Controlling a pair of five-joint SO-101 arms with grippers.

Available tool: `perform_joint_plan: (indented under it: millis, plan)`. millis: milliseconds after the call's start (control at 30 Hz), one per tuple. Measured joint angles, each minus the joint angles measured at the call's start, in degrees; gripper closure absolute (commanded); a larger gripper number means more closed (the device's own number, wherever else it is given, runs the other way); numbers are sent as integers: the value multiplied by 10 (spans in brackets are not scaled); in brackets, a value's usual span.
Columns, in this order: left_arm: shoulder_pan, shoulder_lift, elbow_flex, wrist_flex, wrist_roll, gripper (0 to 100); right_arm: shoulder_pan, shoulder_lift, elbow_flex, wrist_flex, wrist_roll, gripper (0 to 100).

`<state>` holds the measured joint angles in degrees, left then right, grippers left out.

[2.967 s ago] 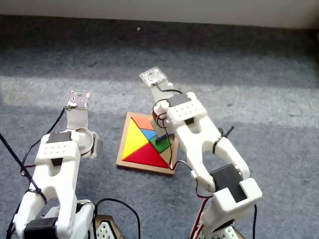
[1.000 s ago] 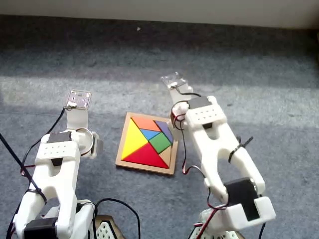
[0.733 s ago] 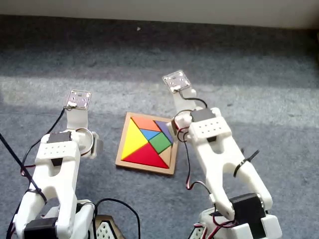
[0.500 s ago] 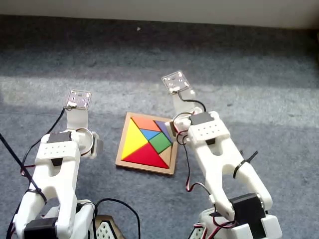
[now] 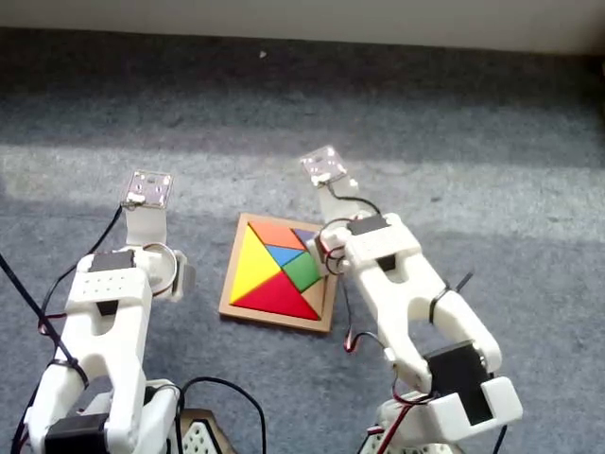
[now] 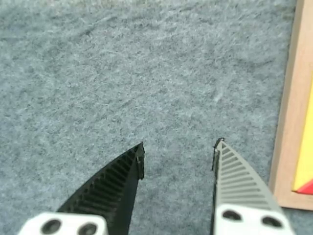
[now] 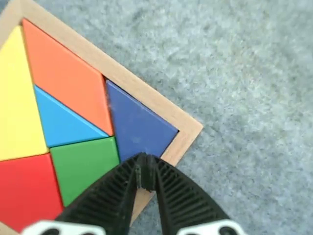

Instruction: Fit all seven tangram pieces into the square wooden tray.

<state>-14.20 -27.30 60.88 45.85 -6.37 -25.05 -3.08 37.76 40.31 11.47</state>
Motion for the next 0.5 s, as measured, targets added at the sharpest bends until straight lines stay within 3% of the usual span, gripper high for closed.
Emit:
perform_joint_plan:
  millis: [267,500]
  plan:
    - [0,0,0,0,0,758,0,-4,0,-3,0,993]
    - [0,-11,0,0,0,758,0,-113,74,-7,0,993]
